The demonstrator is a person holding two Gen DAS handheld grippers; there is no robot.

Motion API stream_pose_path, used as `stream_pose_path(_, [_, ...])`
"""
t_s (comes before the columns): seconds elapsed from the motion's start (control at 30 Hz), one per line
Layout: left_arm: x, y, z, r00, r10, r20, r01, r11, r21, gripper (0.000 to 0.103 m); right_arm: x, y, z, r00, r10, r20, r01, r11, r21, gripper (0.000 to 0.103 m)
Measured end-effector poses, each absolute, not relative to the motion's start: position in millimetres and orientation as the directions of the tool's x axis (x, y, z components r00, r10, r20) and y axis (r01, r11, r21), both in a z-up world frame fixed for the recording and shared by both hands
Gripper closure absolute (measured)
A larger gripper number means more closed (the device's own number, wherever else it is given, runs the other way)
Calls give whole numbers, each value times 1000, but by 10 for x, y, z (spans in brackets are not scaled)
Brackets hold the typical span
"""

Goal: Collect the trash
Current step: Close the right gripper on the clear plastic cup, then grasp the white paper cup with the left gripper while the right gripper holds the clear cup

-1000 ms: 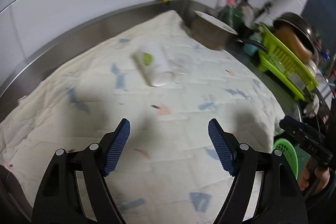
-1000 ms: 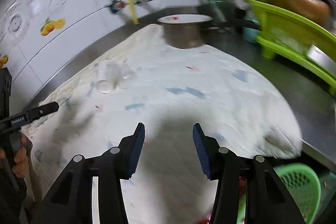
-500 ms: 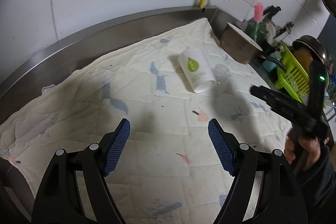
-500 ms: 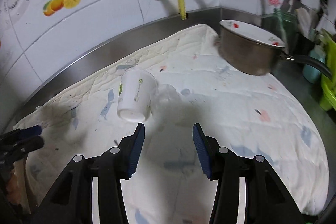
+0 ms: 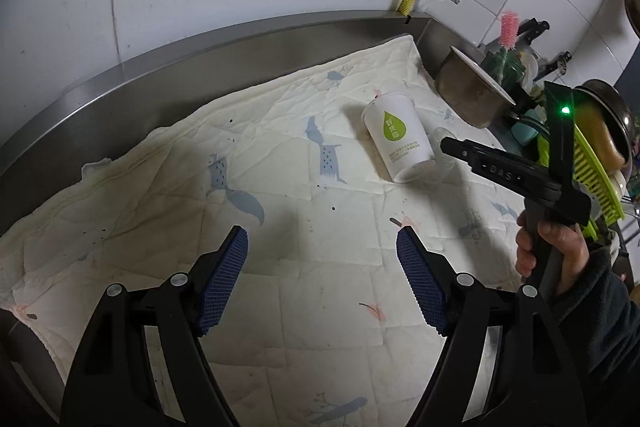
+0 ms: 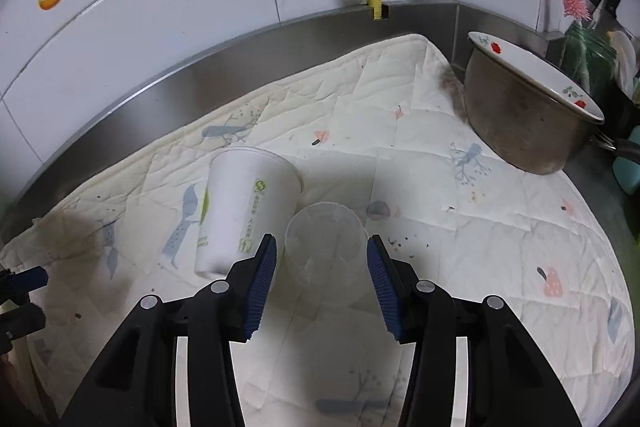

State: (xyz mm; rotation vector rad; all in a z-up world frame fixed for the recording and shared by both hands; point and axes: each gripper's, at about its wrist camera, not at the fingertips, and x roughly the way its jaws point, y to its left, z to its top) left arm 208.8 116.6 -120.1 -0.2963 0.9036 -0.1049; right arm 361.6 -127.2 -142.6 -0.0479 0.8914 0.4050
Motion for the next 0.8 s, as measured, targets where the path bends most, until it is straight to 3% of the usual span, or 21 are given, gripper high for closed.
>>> stream_pose_path(0.47, [2192, 1119, -1196, 611, -226, -759, -28, 951, -307, 27, 3688, -1205, -1475, 561, 314, -766, -378, 920, 101, 60])
stream_pose_path(0.8, [2569, 858, -1143, 591, -255, -766, -34, 940, -339, 27, 3313, -1516, -1193, 600, 333, -727, -361, 924, 124, 60])
